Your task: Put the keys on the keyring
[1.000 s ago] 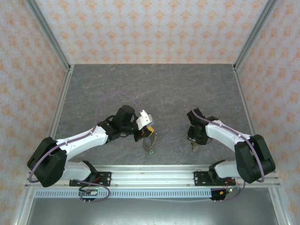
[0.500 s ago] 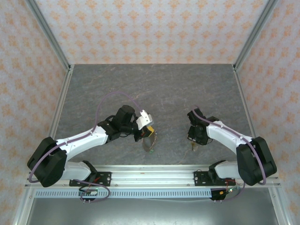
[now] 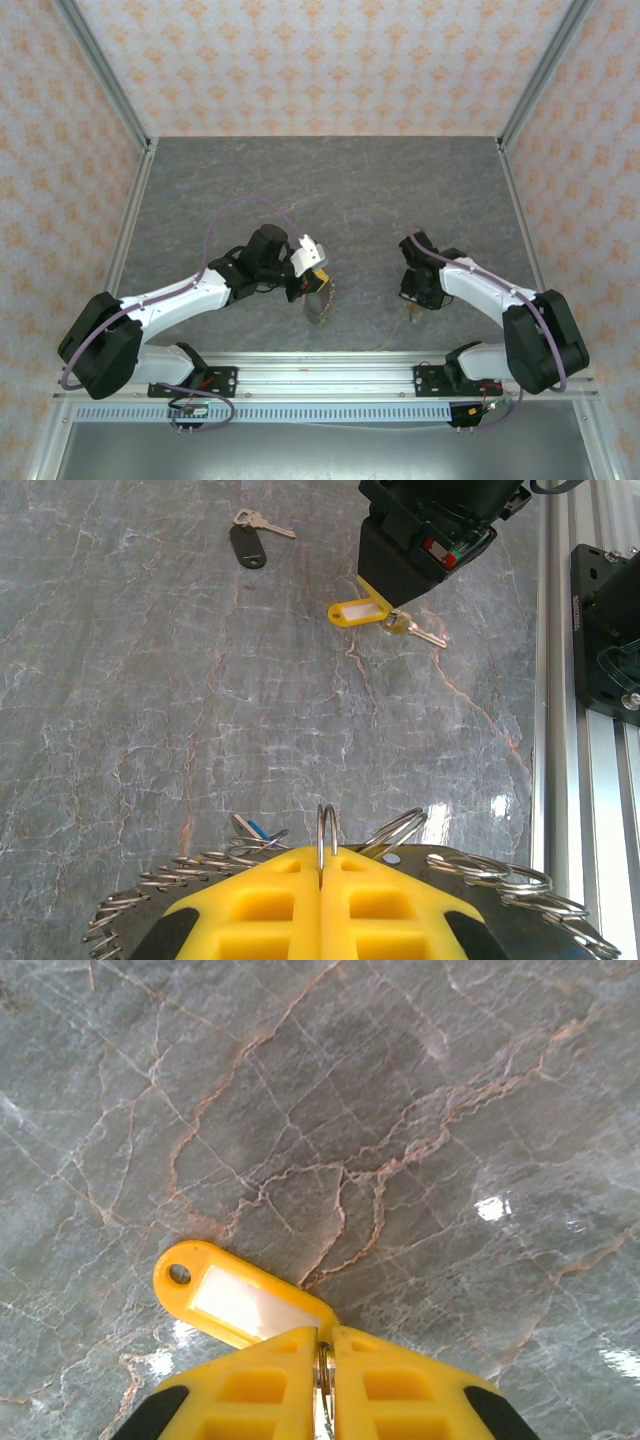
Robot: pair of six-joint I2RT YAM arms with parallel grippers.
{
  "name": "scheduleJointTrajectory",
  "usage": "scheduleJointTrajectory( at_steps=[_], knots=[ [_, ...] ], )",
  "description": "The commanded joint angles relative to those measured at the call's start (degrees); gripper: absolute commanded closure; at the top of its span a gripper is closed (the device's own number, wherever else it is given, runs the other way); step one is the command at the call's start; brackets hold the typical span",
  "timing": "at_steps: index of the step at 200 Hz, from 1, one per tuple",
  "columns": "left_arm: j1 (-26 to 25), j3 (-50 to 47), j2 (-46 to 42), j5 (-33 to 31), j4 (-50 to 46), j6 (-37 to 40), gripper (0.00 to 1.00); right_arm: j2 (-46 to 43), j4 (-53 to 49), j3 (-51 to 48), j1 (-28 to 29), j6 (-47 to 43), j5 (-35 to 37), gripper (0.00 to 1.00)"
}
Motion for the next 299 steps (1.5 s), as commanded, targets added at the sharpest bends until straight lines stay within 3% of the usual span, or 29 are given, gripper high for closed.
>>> scheduleJointTrajectory(
  at_steps=[1, 96, 156, 195, 211, 254, 264, 283, 299],
  knots=[
    [-0.7, 0.5, -0.1, 0.4, 0.5, 0.7, 1.00, 0.4, -2.6, 0.3, 0.3, -0.3, 0.9, 0.87],
    [-0.7, 1.1, 0.0, 0.2, -0.4, 1.0, 1.00, 0.3, -2.7, 0.4, 0.2, -1.1, -0.4, 0.88],
    [-0.7, 1.1, -0.2, 0.2, -0.4, 1.1, 1.00, -1.2, -3.1, 0.8, 0.2, -1.2, -0.1, 0.95],
    [-0.7, 0.9, -0.1, 0.1, -0.2, 1.2, 1.00, -7.0, 0.9, 1.5, 0.3, -4.4, -4.6, 0.97],
    [-0.7, 1.0, 0.0, 0.0, -0.2, 1.1, 1.00, -14.0, 6.6, 1.1, 0.6, -6.2, -8.2, 0.98],
    [-0.7, 0.4, -0.3, -0.3, 0.5, 1.1, 1.00, -30.7, 31.6, -8.8, 1.7, -20.7, -20.3, 1.00],
    [-0.7, 0.4, -0.4, -0.4, 0.3, 1.1, 1.00, -32.6, 30.9, -9.5, 3.1, -29.7, -19.5, 1.00],
    [-0.7, 0.3, -0.5, -0.4, 0.4, 1.3, 1.00, -33.8, 24.5, -7.5, 7.6, -46.5, -9.8, 1.00],
    [-0.7, 0.5, -0.7, -0.6, 0.2, 1.4, 1.00, -34.3, 24.8, -7.3, 8.0, -54.9, -16.2, 1.00]
  ],
)
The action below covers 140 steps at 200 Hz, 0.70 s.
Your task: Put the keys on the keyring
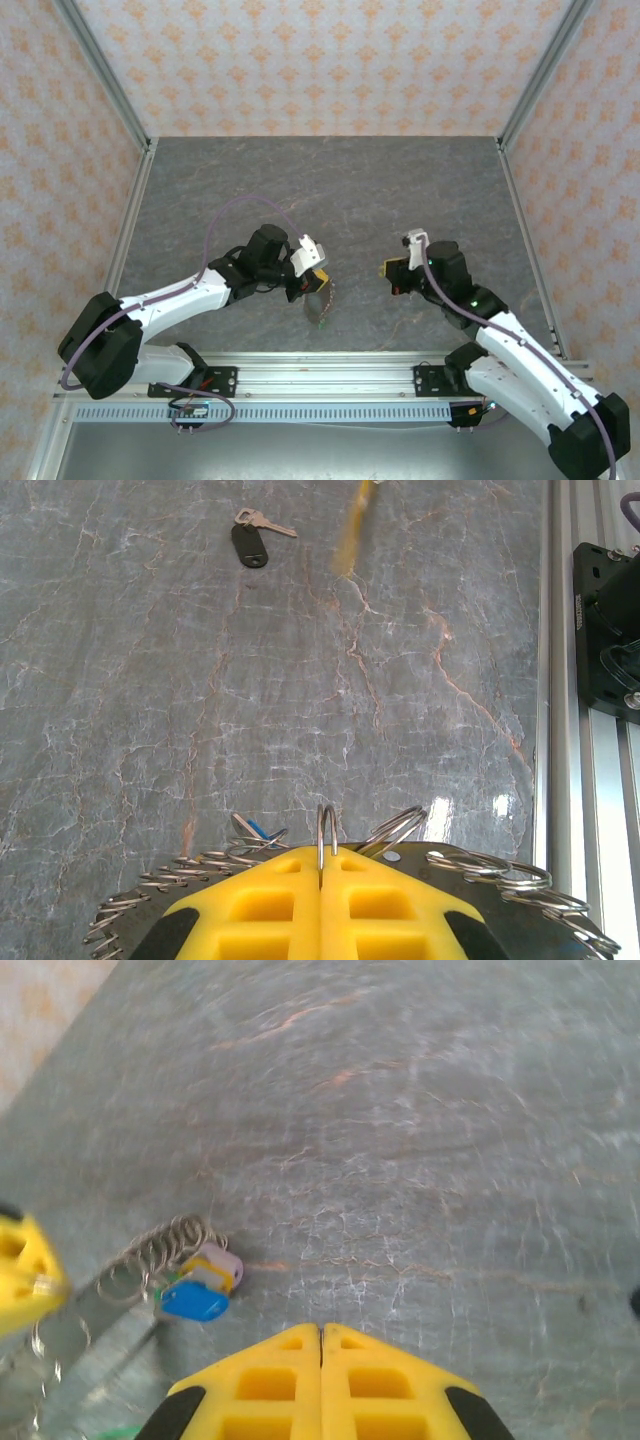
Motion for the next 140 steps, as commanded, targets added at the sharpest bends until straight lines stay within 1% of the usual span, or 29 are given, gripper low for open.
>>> scheduleJointTrajectory(
  at_steps=[1, 9, 32, 53, 89, 123, 140],
  knots=[
    [-0.7, 0.5, -0.7, -0.4, 0.3, 1.2, 1.00, -1.2, 1.4, 0.7, 1.2, -21.4, -3.4, 1.00],
    [-0.7, 0.5, -0.6, -0.4, 0.3, 1.4, 1.00, -2.0, 4.3, -0.6, 1.2, -23.5, -8.1, 1.00],
    [-0.7, 0.7, -0.7, -0.1, 0.0, 1.5, 1.00, -1.5, 12.6, -2.6, 1.2, -22.1, -19.0, 1.00],
    [-0.7, 0.5, -1.1, 0.3, 0.2, 1.4, 1.00, 0.3, 15.9, -3.0, 1.2, -23.1, -24.9, 1.00],
    [-0.7, 0.2, -1.2, 0.5, 0.5, 1.4, 1.00, 3.0, 17.4, -2.6, 1.2, -25.2, -24.4, 1.00],
    [-0.7, 0.4, -1.2, 0.5, 0.6, 1.6, 1.00, 8.0, 18.3, -1.5, 2.3, -28.2, -23.2, 1.00],
    [-0.7, 0.5, -1.2, 0.5, 0.4, 1.6, 1.00, 10.1, 20.4, -1.4, 2.6, -29.2, -22.6, 1.00]
  ],
)
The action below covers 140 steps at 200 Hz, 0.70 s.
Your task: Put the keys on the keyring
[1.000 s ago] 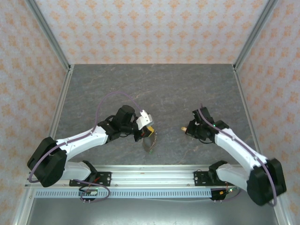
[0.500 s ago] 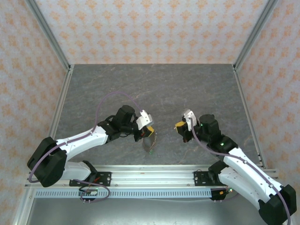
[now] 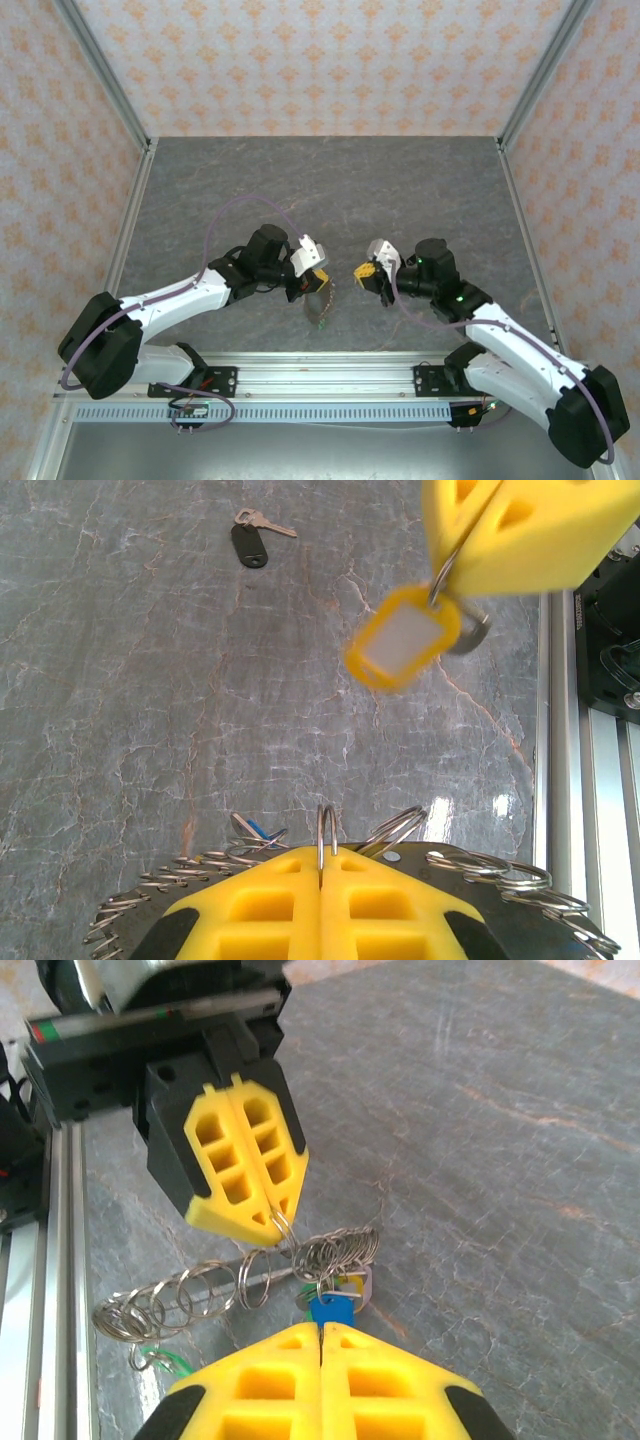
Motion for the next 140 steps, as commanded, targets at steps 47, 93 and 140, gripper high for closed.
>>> scheduleJointTrajectory(
  at_steps=[47, 93, 140],
  knots=[
    [-0.7, 0.6, -1.4, 0.5, 0.3, 1.4, 1.00, 8.3, 7.4, 3.6, 1.5, -4.3, -4.8, 1.00],
    [-0.7, 0.5, -1.6, 0.5, 0.5, 1.3, 1.00, 12.8, 10.7, 4.5, 2.4, -3.0, -10.3, 1.00],
    [-0.7, 0.3, -1.8, 0.7, 1.0, 1.2, 1.00, 14.7, 14.1, 4.9, 2.7, -0.8, -13.3, 1.00]
  ],
)
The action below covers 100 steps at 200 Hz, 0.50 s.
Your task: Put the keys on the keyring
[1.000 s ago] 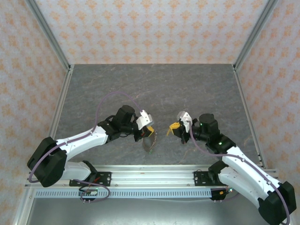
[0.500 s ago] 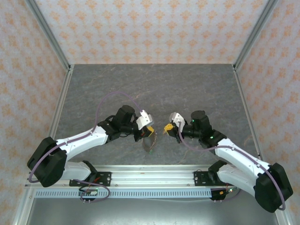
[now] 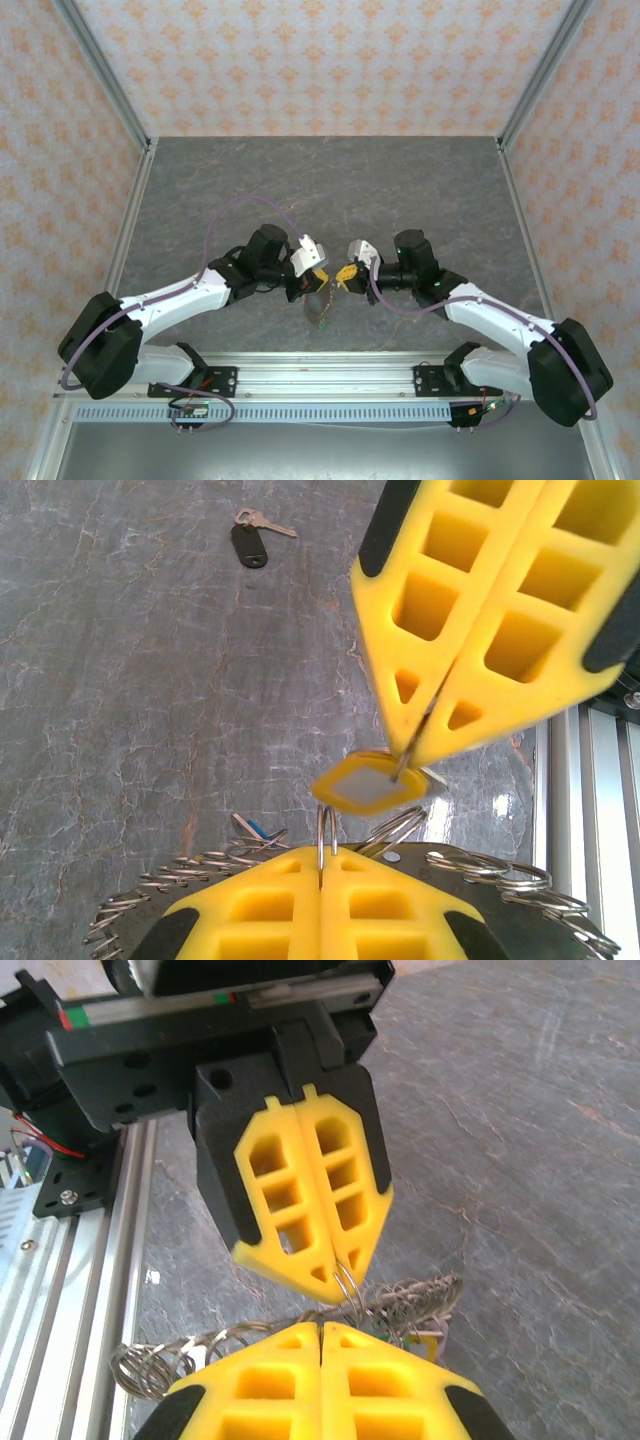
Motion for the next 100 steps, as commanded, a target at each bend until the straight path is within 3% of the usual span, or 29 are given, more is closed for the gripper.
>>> scheduleJointTrajectory(
  at_steps=[1, 100],
  knots=[
    [-0.7, 0.3, -1.8, 0.7, 0.9, 1.2, 1.00, 0.6, 4.5, 2.2, 0.4, 0.9, -3.8, 1.00],
    [-0.7, 0.3, -2.5, 1.9, 0.8, 1.4, 1.00, 4.9, 5.7, 3.7, 1.0, -0.3, -2.3, 1.00]
  ],
)
